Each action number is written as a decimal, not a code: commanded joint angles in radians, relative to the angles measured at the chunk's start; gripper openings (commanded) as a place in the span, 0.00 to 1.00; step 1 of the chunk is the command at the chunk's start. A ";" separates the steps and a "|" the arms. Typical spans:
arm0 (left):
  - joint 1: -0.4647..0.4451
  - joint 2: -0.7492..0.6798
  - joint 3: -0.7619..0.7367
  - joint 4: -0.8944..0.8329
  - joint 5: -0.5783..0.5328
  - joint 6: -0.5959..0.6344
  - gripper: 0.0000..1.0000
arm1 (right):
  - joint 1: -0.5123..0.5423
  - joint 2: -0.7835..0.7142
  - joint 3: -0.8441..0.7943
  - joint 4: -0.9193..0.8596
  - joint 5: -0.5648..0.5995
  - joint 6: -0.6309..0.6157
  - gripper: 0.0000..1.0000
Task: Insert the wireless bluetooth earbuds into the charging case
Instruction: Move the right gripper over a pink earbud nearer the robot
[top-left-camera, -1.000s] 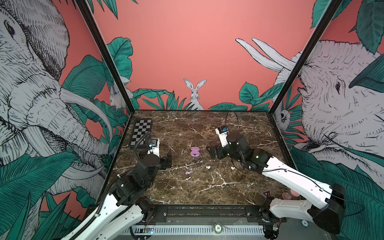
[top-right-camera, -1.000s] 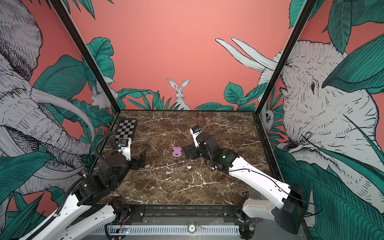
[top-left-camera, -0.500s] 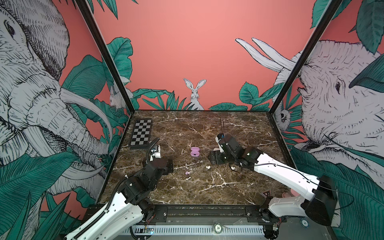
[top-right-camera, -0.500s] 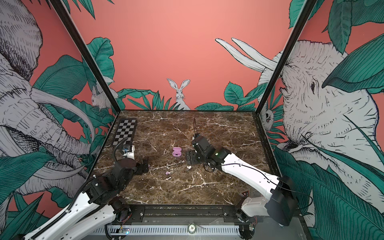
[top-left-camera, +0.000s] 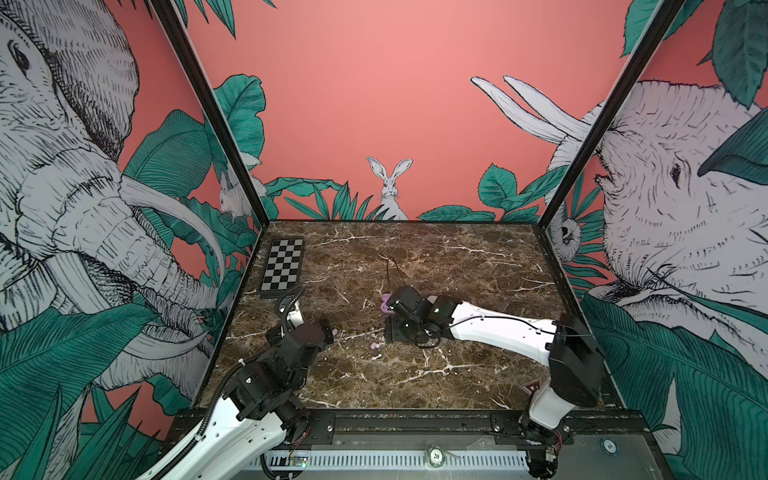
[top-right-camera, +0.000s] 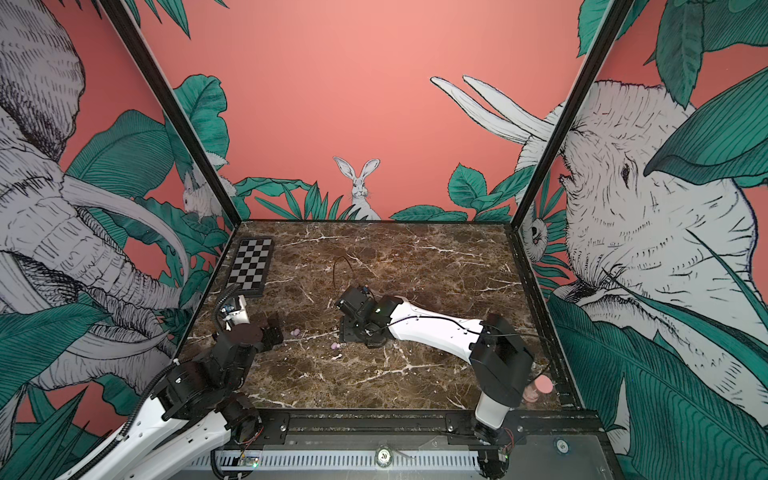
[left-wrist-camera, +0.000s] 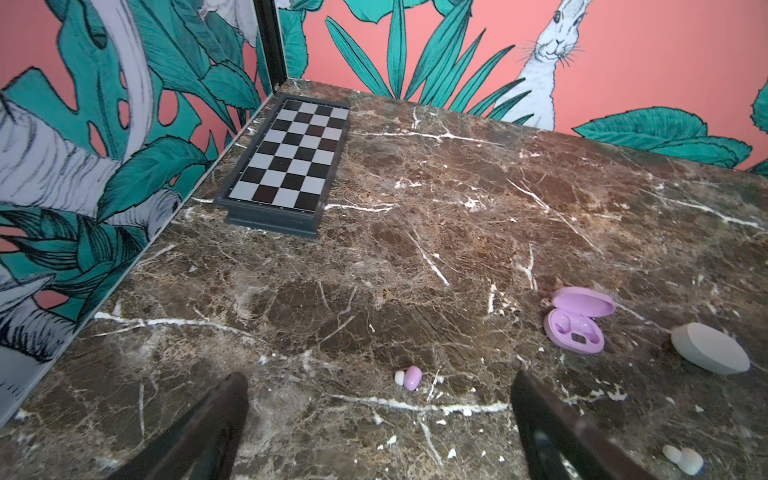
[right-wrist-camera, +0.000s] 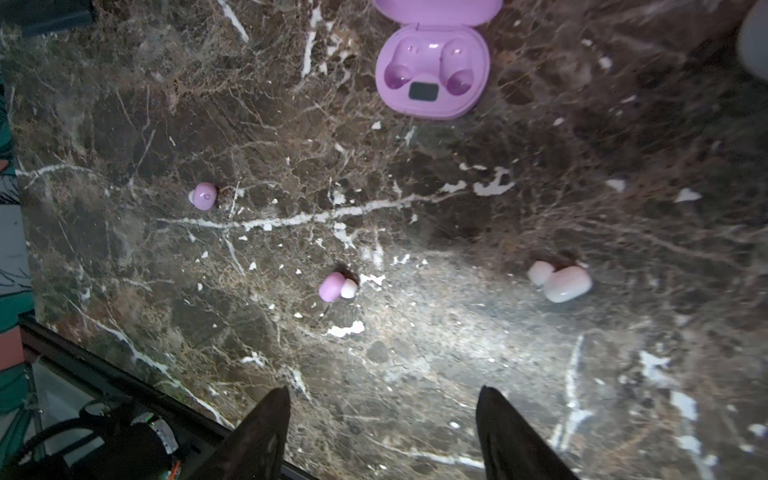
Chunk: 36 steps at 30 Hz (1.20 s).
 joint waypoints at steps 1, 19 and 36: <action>0.009 -0.033 -0.011 -0.069 -0.084 -0.068 0.99 | 0.025 0.040 0.085 -0.016 0.009 0.103 0.67; 0.013 -0.083 -0.044 -0.060 -0.084 -0.088 0.99 | 0.070 0.281 0.313 -0.145 -0.062 0.265 0.51; 0.014 -0.059 -0.058 -0.022 -0.049 -0.059 0.99 | 0.069 0.417 0.460 -0.262 -0.030 0.216 0.35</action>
